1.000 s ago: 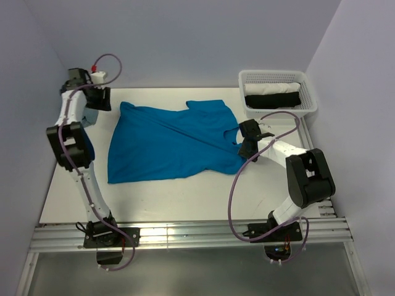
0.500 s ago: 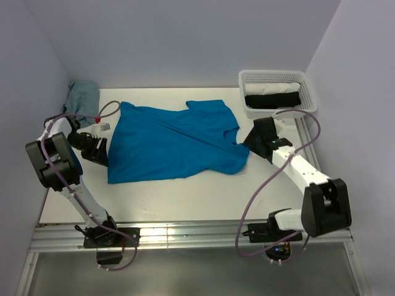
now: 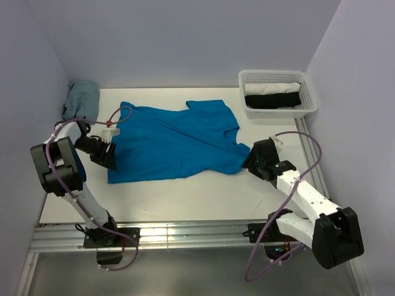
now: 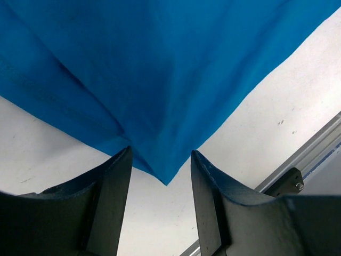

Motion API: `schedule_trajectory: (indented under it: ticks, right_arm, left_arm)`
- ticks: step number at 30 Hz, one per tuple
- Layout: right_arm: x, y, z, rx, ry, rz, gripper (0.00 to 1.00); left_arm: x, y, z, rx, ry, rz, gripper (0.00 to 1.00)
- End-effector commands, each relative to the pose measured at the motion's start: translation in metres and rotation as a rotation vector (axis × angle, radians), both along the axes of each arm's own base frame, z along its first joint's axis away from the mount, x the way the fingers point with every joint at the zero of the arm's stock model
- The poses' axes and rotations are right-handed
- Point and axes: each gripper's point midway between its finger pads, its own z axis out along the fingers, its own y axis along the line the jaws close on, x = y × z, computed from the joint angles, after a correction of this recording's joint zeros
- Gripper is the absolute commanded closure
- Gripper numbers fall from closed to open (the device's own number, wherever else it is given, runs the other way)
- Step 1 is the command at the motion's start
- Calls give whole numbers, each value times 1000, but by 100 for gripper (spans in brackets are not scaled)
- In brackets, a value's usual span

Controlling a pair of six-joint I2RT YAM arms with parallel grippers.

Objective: Roll the t-shirts
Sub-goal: Flatten the tshirt

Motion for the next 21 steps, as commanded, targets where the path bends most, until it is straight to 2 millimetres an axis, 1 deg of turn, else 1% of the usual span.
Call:
schedule_trajectory:
  ticks: [1, 3, 6, 7, 9, 11, 15, 18, 19, 20, 21]
  right_arm:
    - [-8, 13, 4, 48, -23, 17, 37]
    - [-15, 21, -1, 57, -13, 37, 37]
    - [-17, 33, -3, 90, -25, 59, 37]
    - [-15, 37, 0, 96, -40, 63, 37]
    - [-17, 46, -2, 104, -38, 76, 37]
    - [-18, 50, -9, 93, -17, 82, 38]
    - [-14, 60, -18, 97, -3, 96, 41]
    - [-6, 59, -25, 65, 6, 80, 41]
    - [-6, 58, -32, 50, 25, 74, 41]
    - [-2, 59, -31, 44, 23, 78, 41]
    - [0, 58, -32, 33, 27, 72, 41]
  left_arm:
    - [2, 2, 6, 27, -63, -18, 46]
    - [-4, 2, 3, 32, -49, -23, 46]
    - [-9, 3, 1, 44, -46, -34, 46]
    - [-10, 4, 0, 55, -48, -34, 46]
    - [-14, 5, -2, 65, -49, -36, 46]
    - [-17, 3, -4, 57, -43, -44, 46]
    - [-16, 2, -12, 47, -26, -29, 49]
    - [-14, 2, -14, 47, -26, -17, 53]
    - [-13, 3, -14, 47, -29, -10, 59]
    - [-11, 2, -14, 46, -29, -10, 61]
    - [-11, 2, -15, 41, -24, -5, 70]
